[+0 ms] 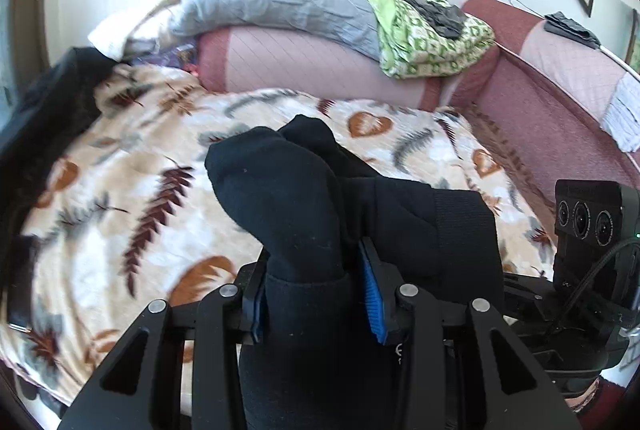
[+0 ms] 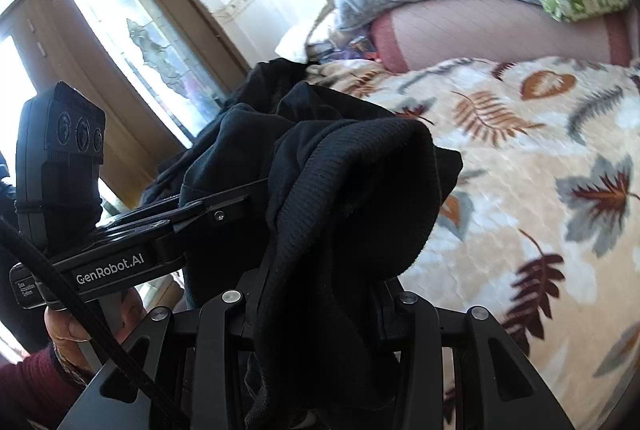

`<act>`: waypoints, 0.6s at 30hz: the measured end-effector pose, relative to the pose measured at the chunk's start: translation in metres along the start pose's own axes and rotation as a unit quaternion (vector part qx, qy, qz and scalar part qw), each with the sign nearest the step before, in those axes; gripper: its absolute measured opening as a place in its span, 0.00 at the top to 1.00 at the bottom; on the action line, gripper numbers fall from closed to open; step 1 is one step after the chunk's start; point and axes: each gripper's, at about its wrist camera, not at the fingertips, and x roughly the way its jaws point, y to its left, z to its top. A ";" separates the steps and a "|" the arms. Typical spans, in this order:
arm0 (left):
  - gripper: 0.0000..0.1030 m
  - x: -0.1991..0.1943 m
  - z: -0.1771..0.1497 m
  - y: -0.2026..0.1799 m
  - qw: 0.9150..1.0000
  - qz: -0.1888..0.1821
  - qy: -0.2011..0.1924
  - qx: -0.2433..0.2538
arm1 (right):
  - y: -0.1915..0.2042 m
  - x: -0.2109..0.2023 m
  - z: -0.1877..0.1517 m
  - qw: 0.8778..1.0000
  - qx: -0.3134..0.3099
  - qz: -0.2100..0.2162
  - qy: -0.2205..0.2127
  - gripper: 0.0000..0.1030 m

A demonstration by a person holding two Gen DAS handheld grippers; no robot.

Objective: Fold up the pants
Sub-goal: 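Grasp the folded pants end with the left gripper while the right gripper grasps it too, then fold the held pants end over the bundle with both grippers and release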

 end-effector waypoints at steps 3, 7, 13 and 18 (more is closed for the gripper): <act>0.65 -0.003 0.007 0.004 1.000 0.013 -0.006 0.001 | 0.006 0.006 0.009 1.000 -0.008 0.017 -0.007 0.60; 0.66 0.006 0.016 0.004 1.000 0.019 -0.004 -0.002 | 0.001 0.015 0.019 1.000 -0.007 0.027 -0.013 0.60; 0.67 0.033 0.031 0.008 1.000 0.013 0.004 -0.012 | -0.016 0.027 0.033 1.000 -0.002 0.016 -0.020 0.60; 0.67 0.064 0.045 0.014 1.000 0.003 0.011 -0.017 | -0.033 0.041 0.046 1.000 0.006 0.006 -0.018 0.60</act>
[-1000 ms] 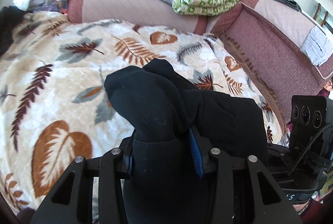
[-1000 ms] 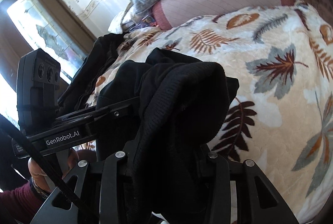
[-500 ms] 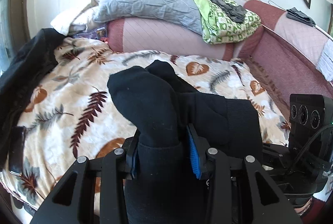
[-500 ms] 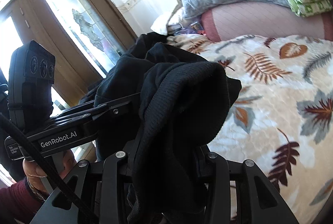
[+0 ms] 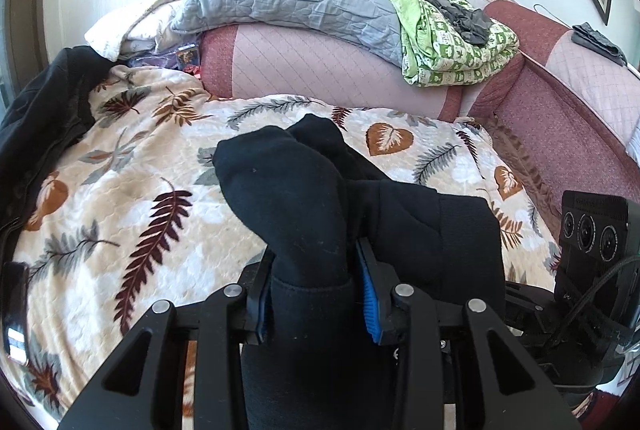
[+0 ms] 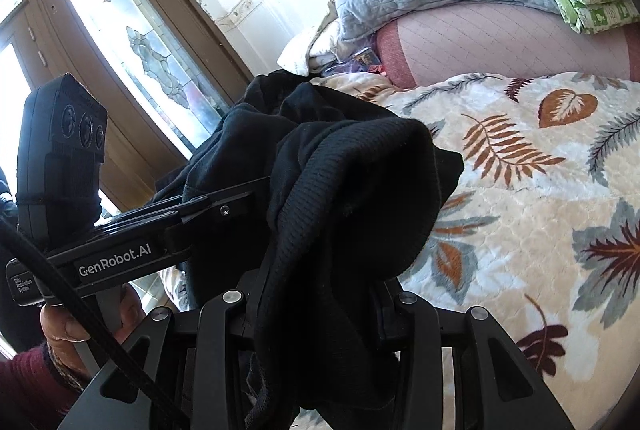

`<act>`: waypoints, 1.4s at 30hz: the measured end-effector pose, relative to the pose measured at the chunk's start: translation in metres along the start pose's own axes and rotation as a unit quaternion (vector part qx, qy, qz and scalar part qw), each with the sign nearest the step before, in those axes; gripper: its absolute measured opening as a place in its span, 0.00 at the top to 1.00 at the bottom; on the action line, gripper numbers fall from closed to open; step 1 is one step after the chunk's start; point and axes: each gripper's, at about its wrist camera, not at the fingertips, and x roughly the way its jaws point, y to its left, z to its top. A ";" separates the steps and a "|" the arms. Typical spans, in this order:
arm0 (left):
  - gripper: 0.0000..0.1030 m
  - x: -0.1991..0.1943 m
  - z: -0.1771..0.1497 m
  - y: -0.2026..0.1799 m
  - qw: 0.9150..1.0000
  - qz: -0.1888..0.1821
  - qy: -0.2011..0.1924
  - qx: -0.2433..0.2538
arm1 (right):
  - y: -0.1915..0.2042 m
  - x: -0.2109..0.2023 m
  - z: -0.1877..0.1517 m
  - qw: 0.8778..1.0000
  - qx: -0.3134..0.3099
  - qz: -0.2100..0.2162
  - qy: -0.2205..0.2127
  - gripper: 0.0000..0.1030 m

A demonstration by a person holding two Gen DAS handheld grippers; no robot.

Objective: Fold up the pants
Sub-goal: 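Fold the held pants end over the bundle with both grippers and release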

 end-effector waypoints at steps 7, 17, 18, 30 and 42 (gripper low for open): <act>0.67 0.056 0.017 0.017 0.999 -0.028 0.007 -0.040 | -0.027 0.025 0.017 1.000 -0.001 -0.029 -0.005 0.60; 0.67 0.152 0.050 0.033 0.996 -0.044 0.044 -0.063 | -0.093 0.072 0.050 0.998 0.024 -0.061 -0.004 0.61; 0.67 0.160 0.053 0.033 0.996 -0.048 0.049 -0.066 | -0.099 0.074 0.052 0.998 0.027 -0.062 -0.005 0.61; 0.58 0.217 0.057 0.054 0.987 -0.027 0.116 -0.108 | -0.205 0.075 0.045 0.975 0.188 -0.118 0.006 0.38; 0.32 0.239 0.088 0.042 0.983 -0.068 0.120 -0.119 | -0.186 0.032 0.056 0.975 0.189 0.047 -0.107 0.33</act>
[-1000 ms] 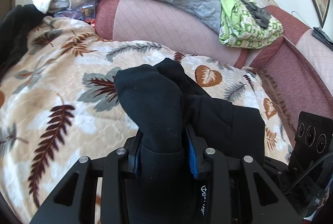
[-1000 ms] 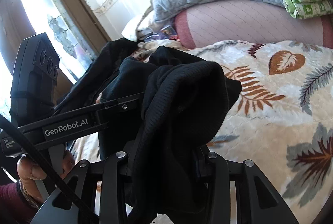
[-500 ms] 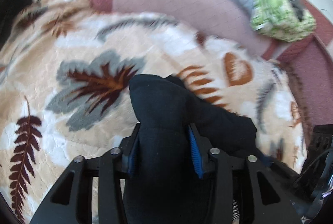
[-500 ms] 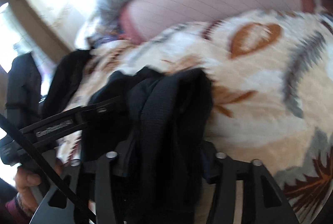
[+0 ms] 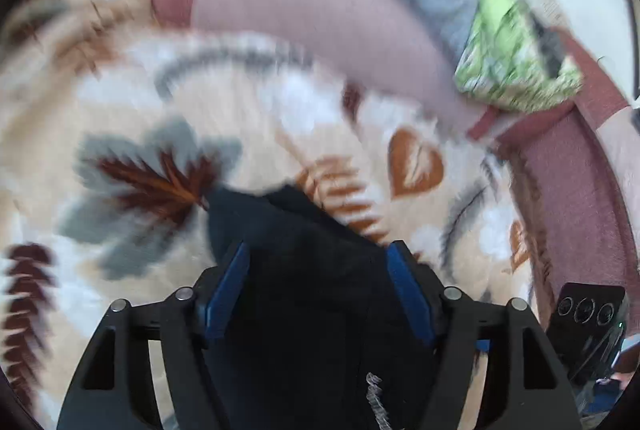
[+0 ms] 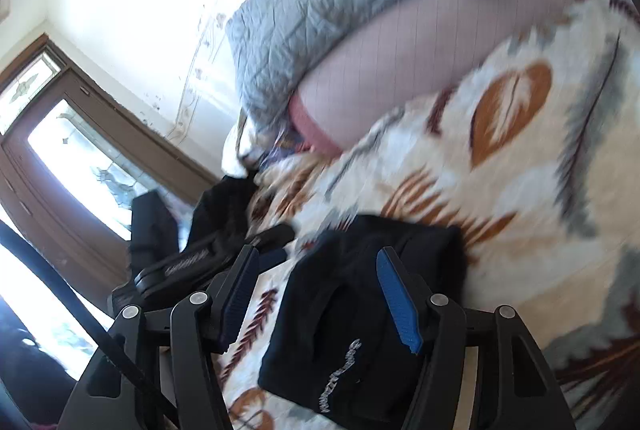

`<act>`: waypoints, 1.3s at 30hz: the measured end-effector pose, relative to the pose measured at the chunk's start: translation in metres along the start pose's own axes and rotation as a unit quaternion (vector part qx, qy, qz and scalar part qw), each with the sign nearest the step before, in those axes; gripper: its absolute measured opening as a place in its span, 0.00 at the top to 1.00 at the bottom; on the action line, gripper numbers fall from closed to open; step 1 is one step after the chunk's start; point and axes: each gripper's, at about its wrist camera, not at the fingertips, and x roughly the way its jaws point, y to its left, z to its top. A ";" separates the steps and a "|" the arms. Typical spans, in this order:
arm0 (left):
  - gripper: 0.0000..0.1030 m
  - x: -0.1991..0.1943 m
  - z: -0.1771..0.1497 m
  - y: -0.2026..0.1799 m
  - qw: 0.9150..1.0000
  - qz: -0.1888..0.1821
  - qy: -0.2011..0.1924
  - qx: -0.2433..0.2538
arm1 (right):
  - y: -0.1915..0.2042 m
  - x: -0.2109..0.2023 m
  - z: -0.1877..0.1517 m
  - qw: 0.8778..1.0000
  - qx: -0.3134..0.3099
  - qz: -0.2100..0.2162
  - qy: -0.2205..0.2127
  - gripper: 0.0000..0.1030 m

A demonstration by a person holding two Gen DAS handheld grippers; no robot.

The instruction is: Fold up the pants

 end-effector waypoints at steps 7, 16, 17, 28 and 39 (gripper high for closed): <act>0.36 -0.023 -0.013 0.009 1.000 0.017 -0.023 -0.010 | -0.025 0.033 -0.010 0.995 0.029 -0.079 0.051 0.32; 0.21 -0.139 -0.141 0.011 0.990 0.124 -0.069 0.029 | 0.022 0.004 -0.033 0.987 -0.072 -0.138 0.031 0.28; 0.21 -0.143 -0.158 0.015 0.990 0.123 -0.061 0.015 | 0.028 0.001 -0.041 0.986 -0.078 -0.142 0.031 0.28; 0.21 -0.169 -0.264 0.003 0.987 0.145 -0.066 -0.011 | 0.068 -0.063 -0.152 0.978 -0.091 -0.182 0.034 0.25; 0.21 -0.192 -0.293 -0.033 0.979 0.169 -0.105 0.036 | 0.058 -0.103 -0.203 0.959 -0.106 -0.263 0.023 0.24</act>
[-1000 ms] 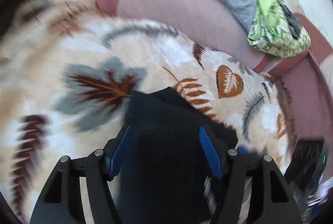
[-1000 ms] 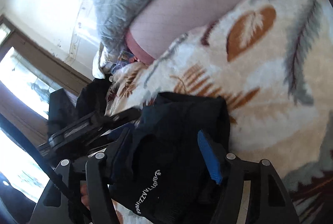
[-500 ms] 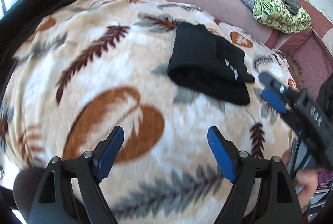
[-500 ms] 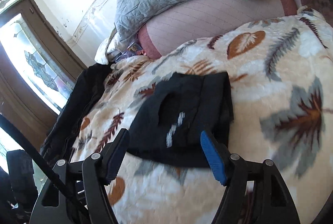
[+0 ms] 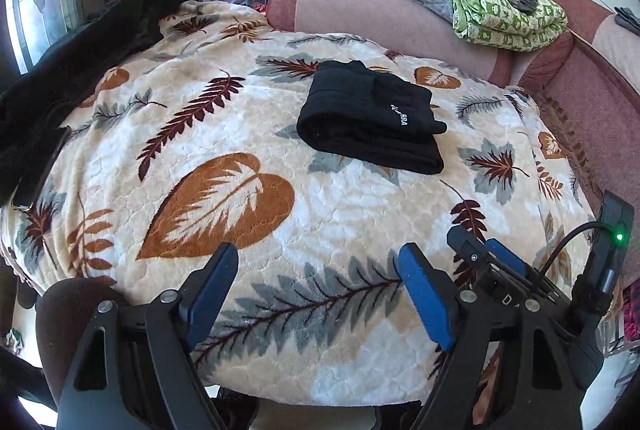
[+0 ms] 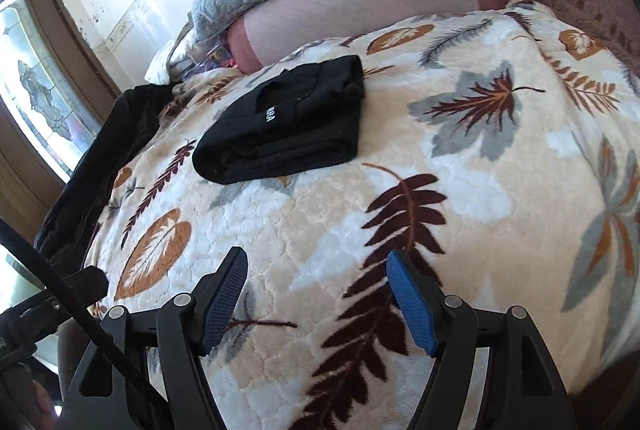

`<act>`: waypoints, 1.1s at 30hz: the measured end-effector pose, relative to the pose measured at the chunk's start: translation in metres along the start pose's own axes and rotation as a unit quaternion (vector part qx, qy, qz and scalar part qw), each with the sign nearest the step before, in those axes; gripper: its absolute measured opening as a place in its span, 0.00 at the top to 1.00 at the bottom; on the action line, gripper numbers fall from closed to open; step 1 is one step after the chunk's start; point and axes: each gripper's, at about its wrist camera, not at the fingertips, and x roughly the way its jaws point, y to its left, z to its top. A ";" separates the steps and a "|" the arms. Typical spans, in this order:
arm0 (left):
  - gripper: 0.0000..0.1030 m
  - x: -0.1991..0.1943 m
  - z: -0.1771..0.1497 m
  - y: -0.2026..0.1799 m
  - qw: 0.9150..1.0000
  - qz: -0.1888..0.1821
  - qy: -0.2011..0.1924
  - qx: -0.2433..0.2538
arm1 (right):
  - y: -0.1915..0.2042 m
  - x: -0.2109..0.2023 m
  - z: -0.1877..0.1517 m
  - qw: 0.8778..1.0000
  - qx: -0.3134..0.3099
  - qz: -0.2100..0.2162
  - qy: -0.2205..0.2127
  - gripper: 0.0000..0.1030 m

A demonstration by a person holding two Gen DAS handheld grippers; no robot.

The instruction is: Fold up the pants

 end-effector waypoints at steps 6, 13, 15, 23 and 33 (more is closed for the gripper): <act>0.21 -0.006 -0.006 -0.005 1.000 0.010 -0.002 0.007 | -0.001 -0.005 0.001 1.000 -0.006 -0.016 -0.009 0.22; 0.21 -0.010 -0.009 -0.013 1.000 0.018 -0.006 0.022 | -0.001 -0.008 0.003 1.000 -0.008 -0.019 -0.012 0.21; 0.21 -0.010 -0.010 -0.014 1.000 0.019 -0.005 0.024 | -0.001 -0.009 0.003 1.000 -0.008 -0.021 -0.015 0.20; 0.21 -0.011 -0.013 -0.014 0.999 0.020 -0.010 0.023 | 0.000 -0.011 0.003 0.999 -0.013 -0.029 -0.018 0.18; 0.20 0.006 -0.017 -0.004 1.000 0.019 0.008 0.013 | 0.001 -0.010 0.001 0.997 -0.033 -0.063 -0.027 0.16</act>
